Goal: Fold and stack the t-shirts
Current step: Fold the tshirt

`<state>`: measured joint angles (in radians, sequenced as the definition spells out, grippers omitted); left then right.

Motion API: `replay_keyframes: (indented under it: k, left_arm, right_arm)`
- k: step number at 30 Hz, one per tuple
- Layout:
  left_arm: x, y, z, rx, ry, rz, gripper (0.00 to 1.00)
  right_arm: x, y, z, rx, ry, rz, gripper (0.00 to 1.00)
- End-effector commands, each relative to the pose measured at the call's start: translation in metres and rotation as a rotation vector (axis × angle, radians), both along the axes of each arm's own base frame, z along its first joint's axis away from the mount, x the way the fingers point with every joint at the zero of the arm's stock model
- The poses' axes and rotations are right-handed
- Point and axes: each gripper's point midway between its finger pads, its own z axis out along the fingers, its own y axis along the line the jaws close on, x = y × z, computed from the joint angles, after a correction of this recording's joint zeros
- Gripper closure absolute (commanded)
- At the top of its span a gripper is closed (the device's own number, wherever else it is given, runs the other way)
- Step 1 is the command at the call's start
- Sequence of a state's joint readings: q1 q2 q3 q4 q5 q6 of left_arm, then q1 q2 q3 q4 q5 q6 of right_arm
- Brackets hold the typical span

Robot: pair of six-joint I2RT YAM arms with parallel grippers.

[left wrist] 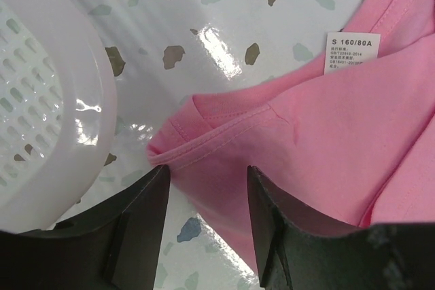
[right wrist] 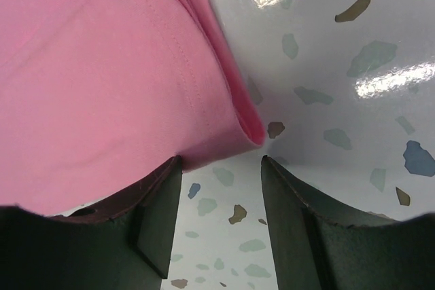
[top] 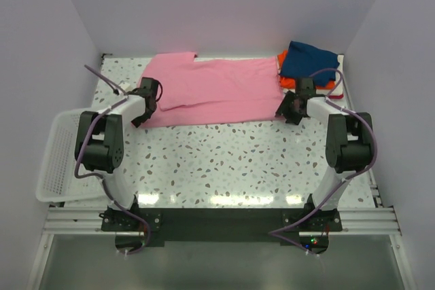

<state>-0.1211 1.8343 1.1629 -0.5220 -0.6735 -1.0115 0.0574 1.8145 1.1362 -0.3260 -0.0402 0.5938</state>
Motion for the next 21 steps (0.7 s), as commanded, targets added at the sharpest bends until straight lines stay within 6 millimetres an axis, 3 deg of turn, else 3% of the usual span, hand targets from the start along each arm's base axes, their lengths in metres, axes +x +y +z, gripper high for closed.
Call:
replay_keyframes:
  k: [1, 5, 7, 14, 21]
  left_arm:
    - [-0.026, 0.026, -0.03, 0.037, 0.121, 0.078, 0.47]
    - [-0.028, 0.025, -0.036, 0.035, 0.14, 0.074, 0.6]
    - [-0.029, 0.025, -0.036, 0.036, 0.143, 0.073, 0.61]
    - [-0.02, 0.018, -0.017, 0.029, 0.091, 0.034, 0.51]
    - [-0.025, 0.01, 0.0, 0.043, 0.052, 0.027, 0.43]
  right_arm:
    - [0.01, -0.006, 0.0, -0.027, -0.019, -0.021, 0.46]
    - [0.012, -0.006, -0.004, -0.027, -0.015, -0.021, 0.52]
    - [0.012, -0.006, -0.003, -0.029, -0.016, -0.021, 0.53]
    - [0.012, -0.005, 0.001, -0.025, -0.026, -0.013, 0.54]
    - [0.012, -0.004, 0.006, -0.015, -0.039, -0.01, 0.54]
